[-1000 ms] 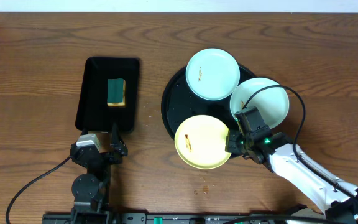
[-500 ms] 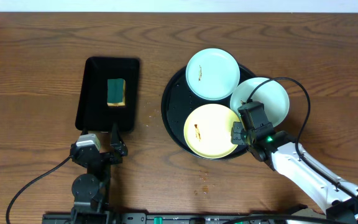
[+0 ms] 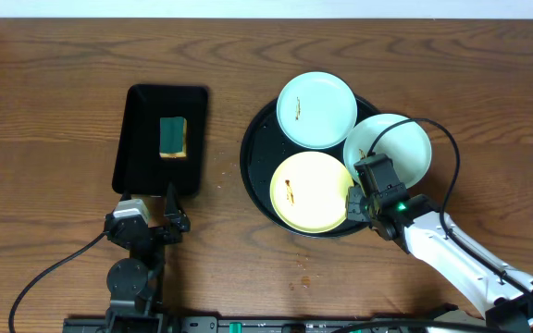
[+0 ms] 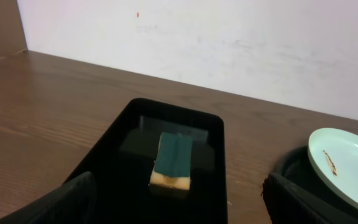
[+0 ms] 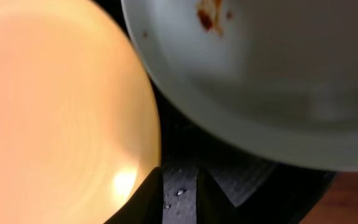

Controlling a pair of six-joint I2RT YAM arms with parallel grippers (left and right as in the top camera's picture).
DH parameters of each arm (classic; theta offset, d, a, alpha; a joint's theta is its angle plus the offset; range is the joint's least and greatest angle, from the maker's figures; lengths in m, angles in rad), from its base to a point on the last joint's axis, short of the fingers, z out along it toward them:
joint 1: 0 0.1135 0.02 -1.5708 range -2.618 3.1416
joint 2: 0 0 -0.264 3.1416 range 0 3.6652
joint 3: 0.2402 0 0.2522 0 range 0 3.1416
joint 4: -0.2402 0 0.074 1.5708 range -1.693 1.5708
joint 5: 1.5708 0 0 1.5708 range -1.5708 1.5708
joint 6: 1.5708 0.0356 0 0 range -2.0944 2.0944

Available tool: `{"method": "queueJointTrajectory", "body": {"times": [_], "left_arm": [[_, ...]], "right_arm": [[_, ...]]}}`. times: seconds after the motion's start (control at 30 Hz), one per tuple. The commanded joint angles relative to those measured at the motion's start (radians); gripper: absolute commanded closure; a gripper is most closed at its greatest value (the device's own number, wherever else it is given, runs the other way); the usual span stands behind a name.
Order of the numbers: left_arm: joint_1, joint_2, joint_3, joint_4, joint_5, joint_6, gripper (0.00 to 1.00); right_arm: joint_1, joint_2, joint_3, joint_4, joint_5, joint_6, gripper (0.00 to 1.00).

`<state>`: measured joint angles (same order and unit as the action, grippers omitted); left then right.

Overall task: Clean dirty plates on tray and stack at the side
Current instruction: 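Tilt the yellow plate up with the right gripper, holding it, then reach the left gripper into the black tray and grasp the sponge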

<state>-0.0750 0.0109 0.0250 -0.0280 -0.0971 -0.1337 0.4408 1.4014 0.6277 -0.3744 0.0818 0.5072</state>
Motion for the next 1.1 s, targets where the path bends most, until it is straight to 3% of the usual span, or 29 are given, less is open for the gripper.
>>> {"method": "queueJointTrajectory", "body": {"times": [0.0, 0.17, 0.4, 0.5, 0.7, 0.83, 1.0, 1.07], "left_arm": [[-0.005, -0.006, -0.021, -0.035, -0.024, 0.006, 0.14], [-0.005, -0.006, -0.016, 0.026, -0.006, -0.013, 0.14], [-0.005, 0.085, 0.211, -0.154, 0.018, -0.013, 0.14], [-0.005, 0.235, 0.39, -0.249, 0.019, -0.013, 0.14], [-0.005, 0.663, 0.808, -0.516, 0.103, -0.013, 0.14], [-0.005, 0.945, 1.055, -0.711, 0.112, -0.009, 0.14], [-0.005, 1.179, 1.184, -0.72, 0.114, -0.007, 0.14], [-0.005, 1.232, 1.183, -0.708, 0.084, 0.044, 0.21]], "right_arm": [[-0.001, -0.008, 0.018, -0.016, -0.042, -0.007, 0.81], [-0.001, -0.008, 0.018, -0.009, -0.042, -0.007, 0.76], [-0.001, -0.008, 0.018, -0.001, -0.041, -0.007, 0.89], [0.0, -0.007, 0.013, -0.002, -0.042, -0.006, 0.89], [0.019, -0.002, 0.009, 0.013, -0.042, -0.007, 0.74], [0.032, 0.013, 0.008, 0.026, -0.042, -0.007, 0.7], [0.034, 0.043, 0.008, 0.035, -0.042, -0.007, 0.7], [0.034, 0.057, 0.008, 0.035, -0.042, -0.007, 0.7]]}}
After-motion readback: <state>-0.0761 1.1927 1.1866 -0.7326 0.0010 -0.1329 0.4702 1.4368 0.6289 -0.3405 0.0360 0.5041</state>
